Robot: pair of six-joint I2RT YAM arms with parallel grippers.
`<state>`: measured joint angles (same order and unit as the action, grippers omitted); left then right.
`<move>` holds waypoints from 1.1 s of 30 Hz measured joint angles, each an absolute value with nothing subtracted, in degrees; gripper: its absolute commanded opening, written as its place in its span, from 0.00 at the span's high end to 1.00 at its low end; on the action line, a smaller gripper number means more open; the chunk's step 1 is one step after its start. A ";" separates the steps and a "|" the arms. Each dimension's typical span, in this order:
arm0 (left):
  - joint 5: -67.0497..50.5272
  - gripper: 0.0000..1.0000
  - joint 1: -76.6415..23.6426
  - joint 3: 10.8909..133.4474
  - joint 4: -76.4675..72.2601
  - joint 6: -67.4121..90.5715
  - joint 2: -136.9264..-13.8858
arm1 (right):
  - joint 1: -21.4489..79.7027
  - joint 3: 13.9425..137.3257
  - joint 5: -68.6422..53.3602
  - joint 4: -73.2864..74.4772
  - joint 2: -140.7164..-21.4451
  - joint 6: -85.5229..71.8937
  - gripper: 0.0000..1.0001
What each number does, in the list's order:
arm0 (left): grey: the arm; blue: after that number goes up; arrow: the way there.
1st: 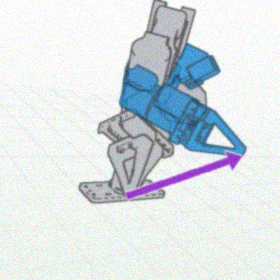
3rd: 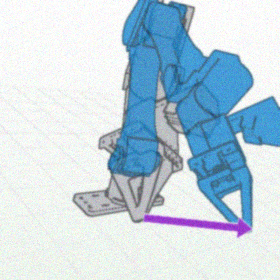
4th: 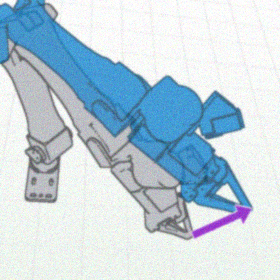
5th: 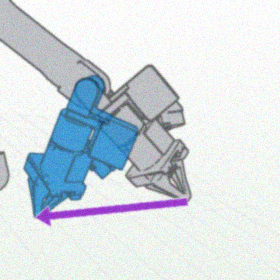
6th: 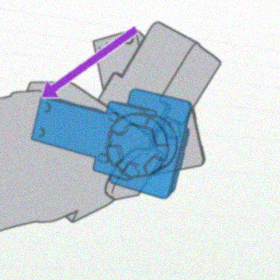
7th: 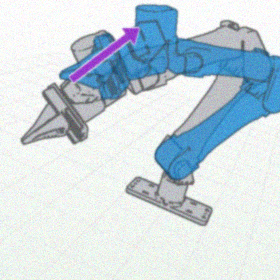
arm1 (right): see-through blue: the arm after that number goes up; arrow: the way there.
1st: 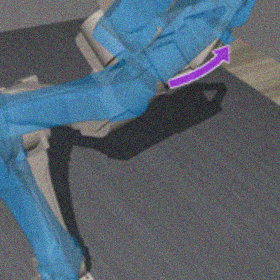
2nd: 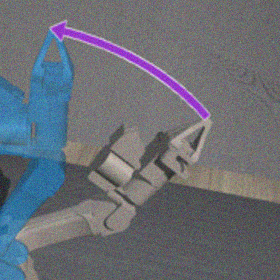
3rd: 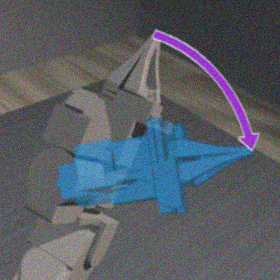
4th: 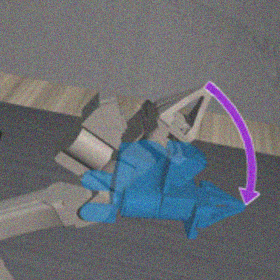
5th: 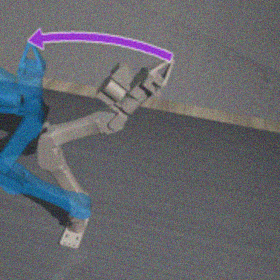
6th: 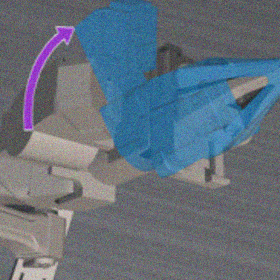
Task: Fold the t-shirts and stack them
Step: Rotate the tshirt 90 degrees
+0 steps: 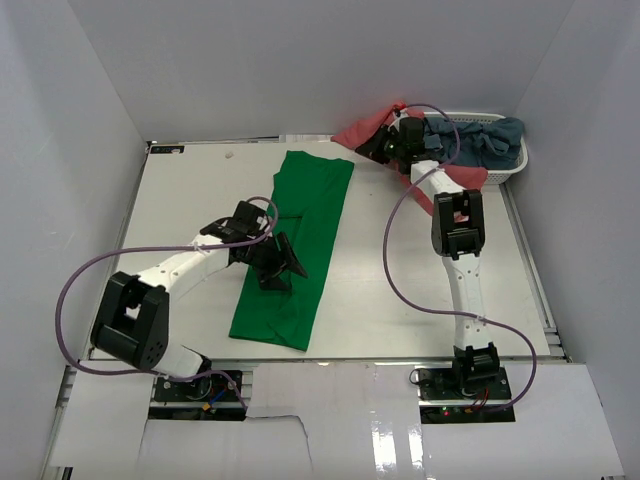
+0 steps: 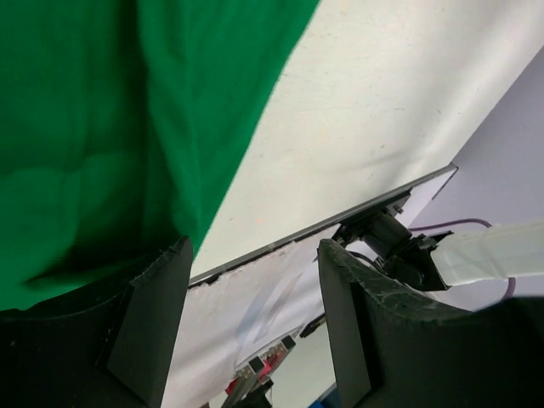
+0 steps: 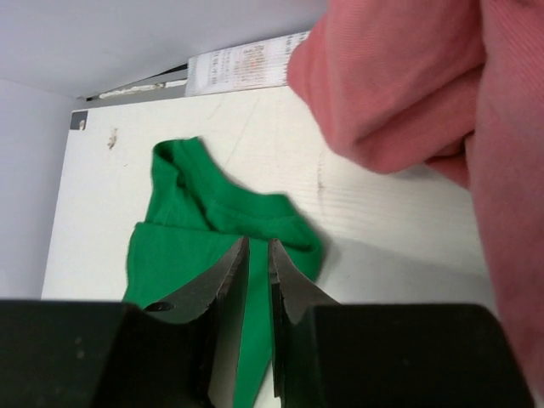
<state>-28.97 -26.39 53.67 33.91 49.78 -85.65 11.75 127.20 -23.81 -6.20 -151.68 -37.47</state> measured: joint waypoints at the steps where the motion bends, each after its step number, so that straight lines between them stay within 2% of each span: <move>1: -28.42 0.29 -25.50 52.97 34.79 49.23 -84.42 | 11.64 125.95 -24.18 -6.31 -150.30 -37.28 0.81; 5: -26.65 0.28 -21.63 49.82 39.05 46.94 -79.15 | 11.35 120.03 -27.99 -7.07 -143.72 -37.17 0.82; 11: -25.17 0.28 -12.88 48.97 43.59 41.54 -76.12 | 12.91 103.50 -32.73 -4.60 -129.75 -33.98 0.62; 15: -24.88 0.28 -6.48 53.32 44.51 37.74 -80.53 | 17.74 94.61 -32.73 1.78 -121.01 -29.41 0.60; 21: -25.10 0.29 -4.05 66.43 41.12 34.54 -93.76 | 25.41 87.22 -33.30 8.54 -115.61 -25.82 0.67; 24: -25.45 0.29 -4.08 69.12 38.72 33.69 -98.85 | 26.33 85.25 -33.65 10.09 -116.36 -25.74 0.75; 28: -25.26 0.29 -4.08 68.03 38.46 32.88 -100.18 | 26.26 85.30 -33.54 10.17 -119.52 -26.06 0.92; 33: -25.21 0.29 -4.05 65.45 38.11 32.18 -100.12 | 26.24 86.00 -33.26 10.24 -124.09 -26.55 0.92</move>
